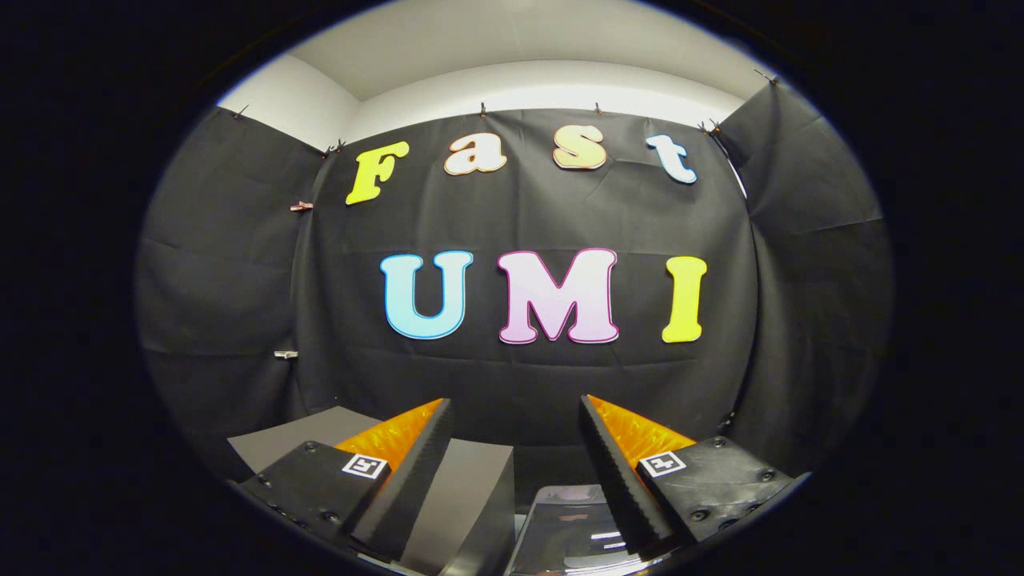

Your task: Put the clothes into the washing machine and then close the washing machine lid.

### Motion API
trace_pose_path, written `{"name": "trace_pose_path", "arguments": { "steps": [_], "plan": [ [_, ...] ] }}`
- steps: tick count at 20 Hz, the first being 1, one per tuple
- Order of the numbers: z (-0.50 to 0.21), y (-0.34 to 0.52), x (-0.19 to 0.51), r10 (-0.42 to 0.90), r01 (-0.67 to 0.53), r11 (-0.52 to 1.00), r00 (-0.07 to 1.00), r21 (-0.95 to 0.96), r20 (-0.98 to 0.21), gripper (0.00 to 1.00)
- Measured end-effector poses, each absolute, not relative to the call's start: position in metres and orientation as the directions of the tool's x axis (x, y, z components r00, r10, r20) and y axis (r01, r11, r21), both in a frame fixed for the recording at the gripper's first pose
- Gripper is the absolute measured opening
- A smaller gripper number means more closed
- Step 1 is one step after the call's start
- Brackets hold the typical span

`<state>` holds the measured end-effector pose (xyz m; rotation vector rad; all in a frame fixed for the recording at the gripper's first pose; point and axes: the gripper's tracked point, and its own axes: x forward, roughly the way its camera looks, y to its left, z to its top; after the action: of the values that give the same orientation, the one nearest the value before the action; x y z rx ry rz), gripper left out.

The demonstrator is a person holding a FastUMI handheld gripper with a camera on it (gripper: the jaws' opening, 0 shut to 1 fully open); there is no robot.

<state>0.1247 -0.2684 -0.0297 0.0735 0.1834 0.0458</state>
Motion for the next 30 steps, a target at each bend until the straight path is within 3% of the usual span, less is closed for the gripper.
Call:
{"name": "trace_pose_path", "arguments": {
  "steps": [15, 30],
  "plan": [
    [-0.027, -0.247, 0.131, 0.099, -0.093, 0.995, 0.98, 0.042, -0.173, 0.99],
    [-0.026, -0.257, 0.135, 0.076, -0.067, 0.996, 0.98, 0.052, -0.182, 0.99]
  ]
}}
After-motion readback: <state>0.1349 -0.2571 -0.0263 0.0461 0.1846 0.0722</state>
